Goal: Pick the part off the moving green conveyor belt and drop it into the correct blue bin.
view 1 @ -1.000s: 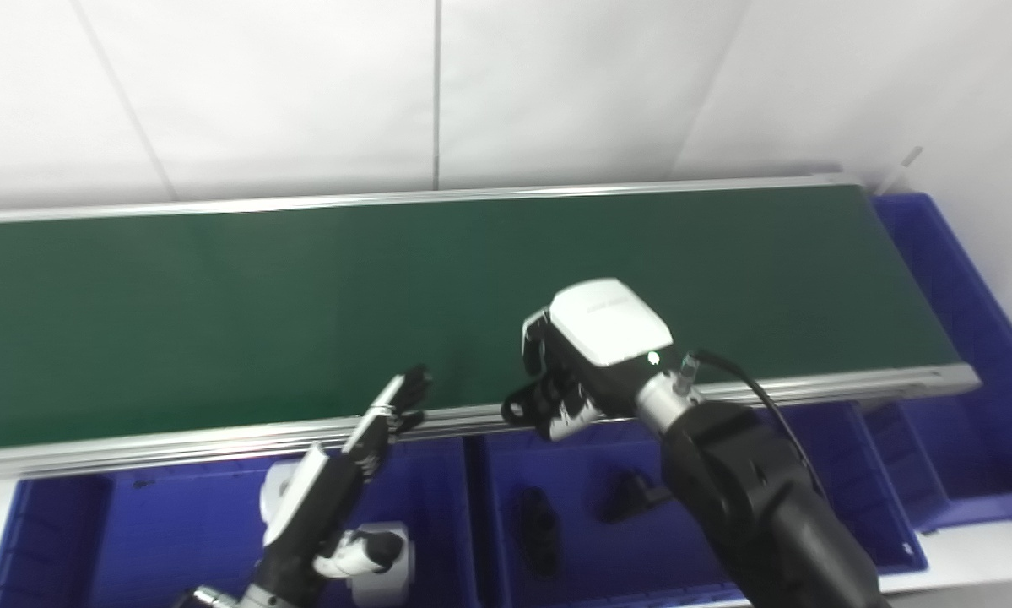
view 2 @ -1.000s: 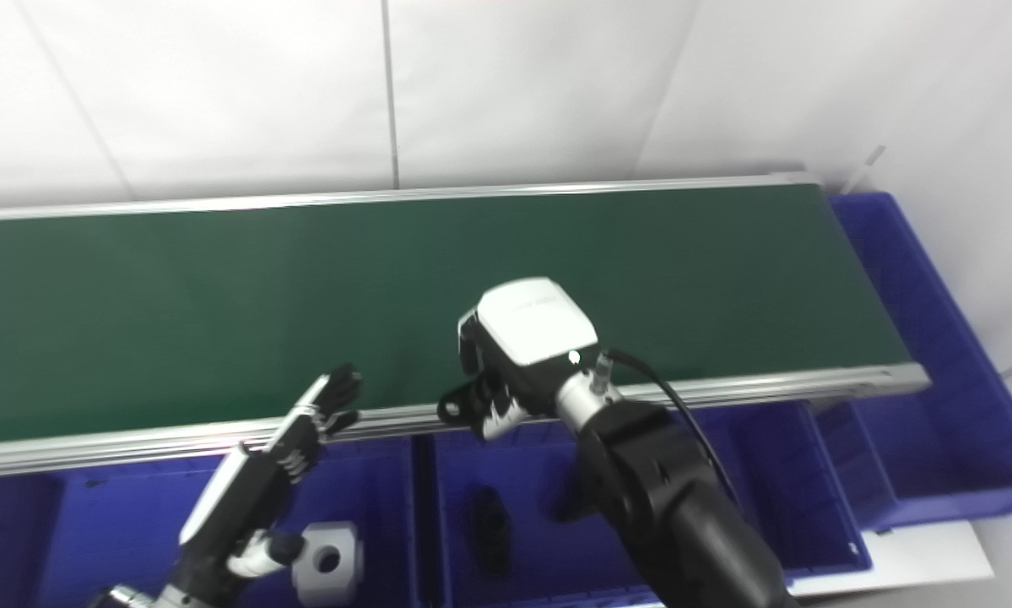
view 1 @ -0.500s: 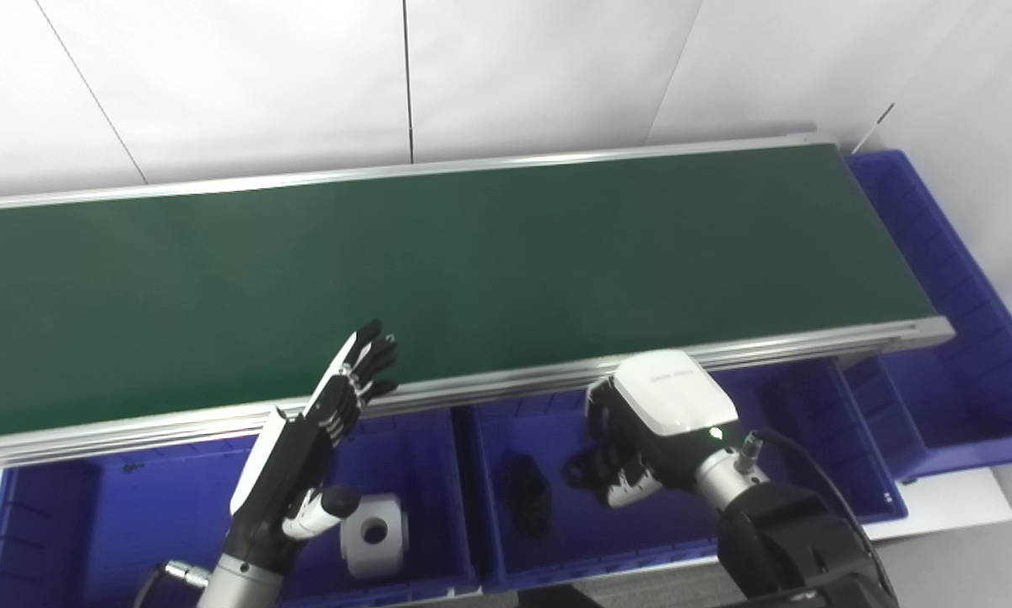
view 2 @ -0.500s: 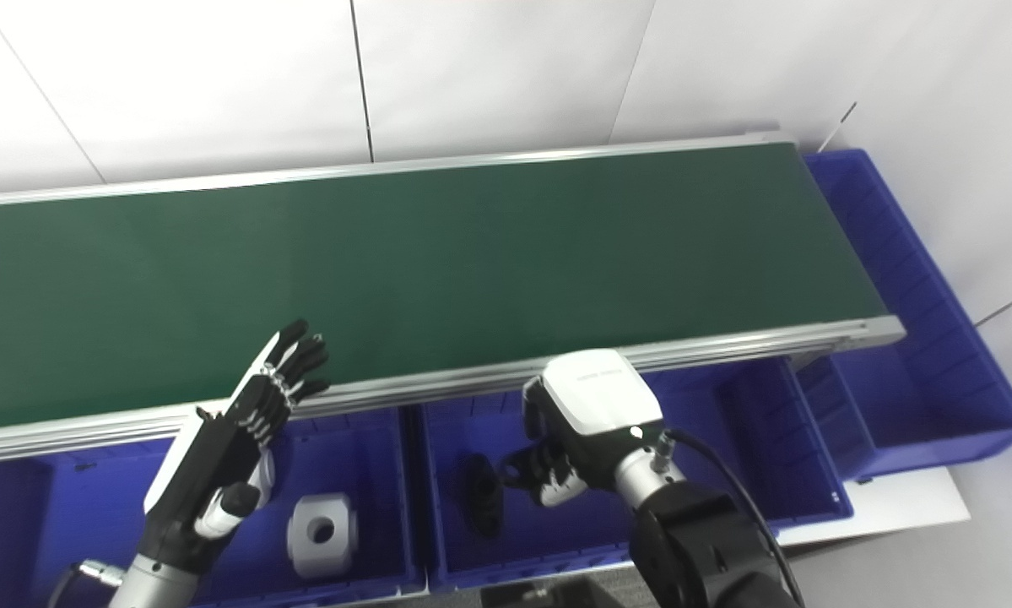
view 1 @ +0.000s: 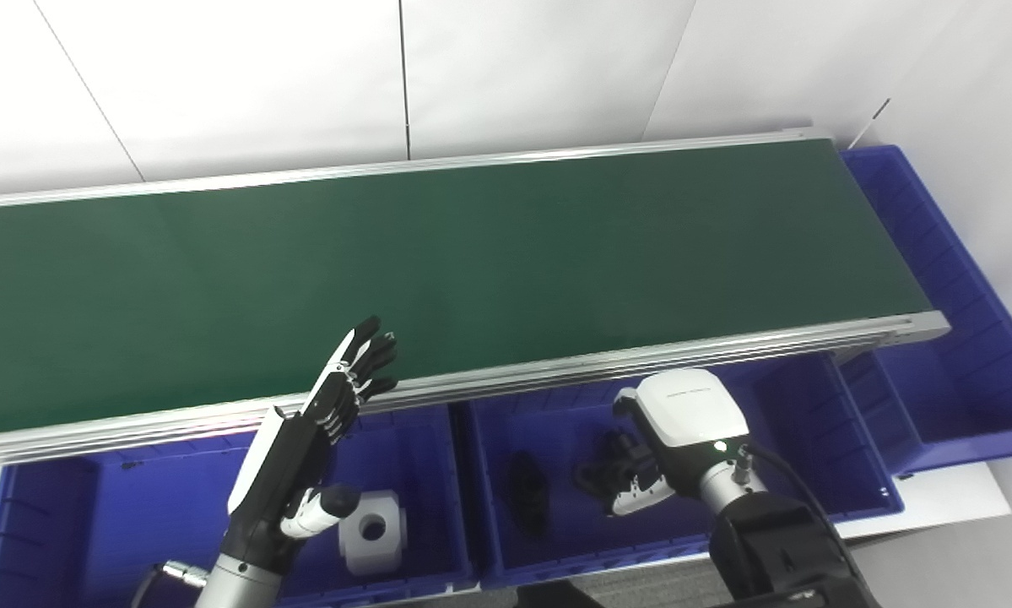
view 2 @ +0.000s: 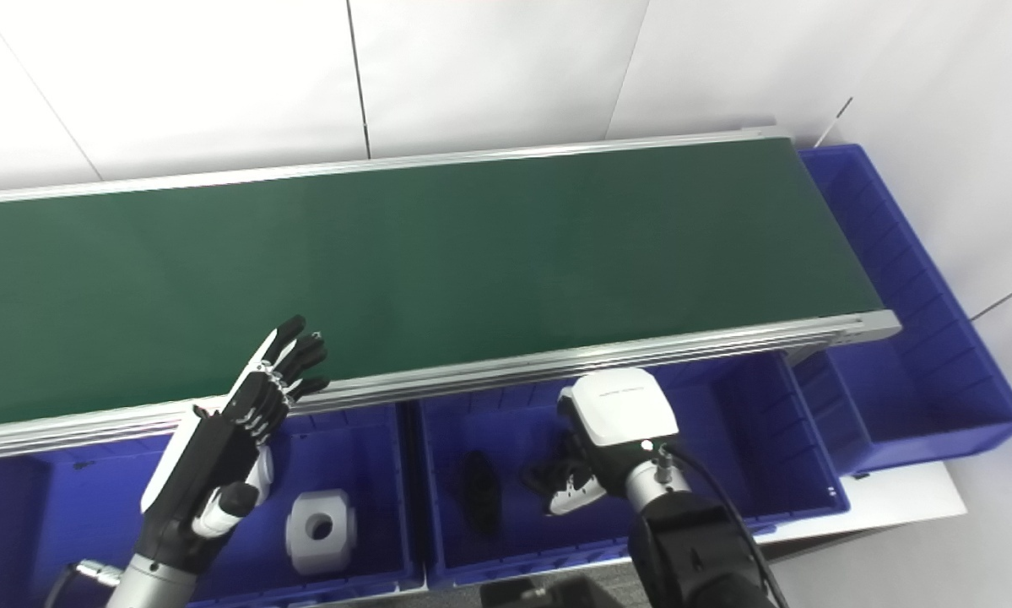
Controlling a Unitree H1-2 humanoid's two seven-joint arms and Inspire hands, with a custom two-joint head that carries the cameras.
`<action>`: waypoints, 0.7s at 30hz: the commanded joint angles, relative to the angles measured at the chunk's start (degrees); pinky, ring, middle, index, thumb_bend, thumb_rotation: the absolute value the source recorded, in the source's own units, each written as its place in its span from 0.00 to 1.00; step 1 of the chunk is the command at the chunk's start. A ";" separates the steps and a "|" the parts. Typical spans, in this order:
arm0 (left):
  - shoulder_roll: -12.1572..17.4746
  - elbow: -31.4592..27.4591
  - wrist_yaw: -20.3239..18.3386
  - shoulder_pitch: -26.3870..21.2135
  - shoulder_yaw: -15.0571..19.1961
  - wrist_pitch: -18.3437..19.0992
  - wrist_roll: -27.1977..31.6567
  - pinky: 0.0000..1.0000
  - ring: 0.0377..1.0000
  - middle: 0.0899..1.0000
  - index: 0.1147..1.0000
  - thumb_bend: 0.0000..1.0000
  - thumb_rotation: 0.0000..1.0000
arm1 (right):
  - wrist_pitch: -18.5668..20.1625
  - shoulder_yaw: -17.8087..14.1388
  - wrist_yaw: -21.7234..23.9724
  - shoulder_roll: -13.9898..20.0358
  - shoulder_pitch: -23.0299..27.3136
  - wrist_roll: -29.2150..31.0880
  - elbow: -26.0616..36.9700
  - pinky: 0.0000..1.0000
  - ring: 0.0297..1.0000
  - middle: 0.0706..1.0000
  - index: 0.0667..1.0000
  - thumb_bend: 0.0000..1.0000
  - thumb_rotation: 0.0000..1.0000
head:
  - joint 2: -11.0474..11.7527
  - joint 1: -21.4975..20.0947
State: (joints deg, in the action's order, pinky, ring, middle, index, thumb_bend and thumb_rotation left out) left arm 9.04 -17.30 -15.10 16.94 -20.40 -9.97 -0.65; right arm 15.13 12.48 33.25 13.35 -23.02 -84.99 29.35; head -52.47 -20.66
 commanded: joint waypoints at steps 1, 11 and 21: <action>-0.41 -1.98 -0.19 -0.23 -0.05 -0.35 -0.26 0.85 0.92 0.93 0.98 0.88 0.88 | -1.65 -0.61 -0.16 -0.05 -0.27 -0.42 1.20 0.91 0.90 0.94 0.90 1.00 0.80 | 0.03 0.02; -0.23 -1.24 -0.34 -0.28 -0.06 -0.86 -0.46 0.85 0.93 0.94 0.97 0.88 0.89 | -2.41 -1.17 -1.83 -0.19 -0.41 6.54 2.74 0.81 0.85 0.91 0.89 1.00 0.80 | 0.72 1.73; -0.60 2.10 -0.80 -0.07 -1.37 -2.85 -1.42 0.89 0.96 0.95 0.97 0.88 0.84 | -17.17 -5.98 -19.11 -12.62 -5.48 67.78 2.78 0.77 0.85 0.87 0.86 0.97 0.96 | 5.33 11.09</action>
State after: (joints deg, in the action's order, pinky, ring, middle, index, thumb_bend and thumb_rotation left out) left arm 9.10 -13.73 -15.17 17.07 -20.65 -9.70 -1.69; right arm 8.71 8.33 22.90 8.45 -25.16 -42.76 29.97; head -47.12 -9.59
